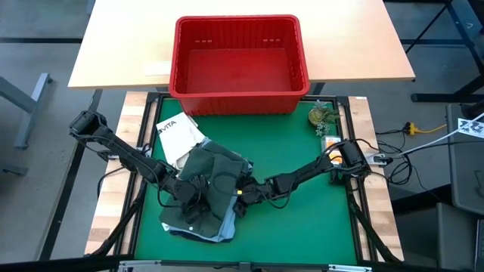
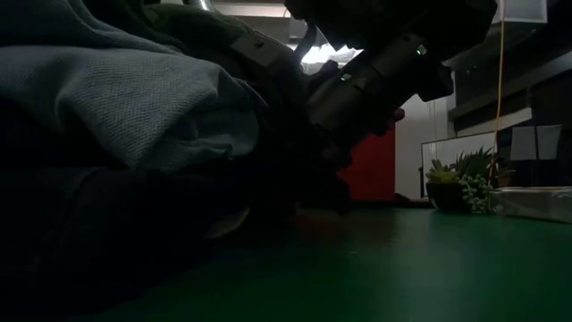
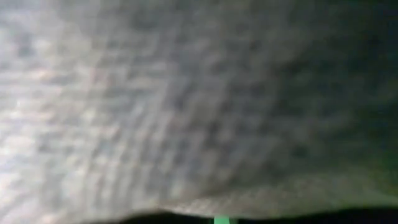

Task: Fold Laundry from Bin
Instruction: Put the stacked clothing into the organizer bin

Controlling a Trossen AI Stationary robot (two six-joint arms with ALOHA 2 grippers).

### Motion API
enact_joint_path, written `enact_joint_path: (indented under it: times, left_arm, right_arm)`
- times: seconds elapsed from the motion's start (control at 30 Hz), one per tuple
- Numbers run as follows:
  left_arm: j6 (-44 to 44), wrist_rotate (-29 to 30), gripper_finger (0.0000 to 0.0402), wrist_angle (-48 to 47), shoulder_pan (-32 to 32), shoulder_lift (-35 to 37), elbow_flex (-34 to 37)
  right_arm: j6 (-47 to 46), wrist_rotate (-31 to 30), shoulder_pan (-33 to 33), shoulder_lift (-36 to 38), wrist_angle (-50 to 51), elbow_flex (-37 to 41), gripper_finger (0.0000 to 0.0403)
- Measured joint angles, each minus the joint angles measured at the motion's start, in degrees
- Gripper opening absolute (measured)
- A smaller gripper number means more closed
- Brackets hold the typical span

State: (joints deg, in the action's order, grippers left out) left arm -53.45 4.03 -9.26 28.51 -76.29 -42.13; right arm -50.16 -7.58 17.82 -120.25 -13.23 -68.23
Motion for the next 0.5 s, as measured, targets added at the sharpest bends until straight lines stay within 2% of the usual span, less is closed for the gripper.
enact_joint_path:
  times: [0.27, 0.5]
  left_arm:
    - [-0.2, -0.1, 0.0080, 0.0, 0.0, 0.0, 0.0]
    - [-1.9, 1.6, 0.0080, 0.5, 0.0, 0.0, 0.0]
  right_arm:
    - [4.4, -0.2, 0.0, 0.2, 0.9, 0.0, 0.0008]
    - [7.9, -0.8, -0.1, 2.9, 8.2, 0.3, 0.0005]
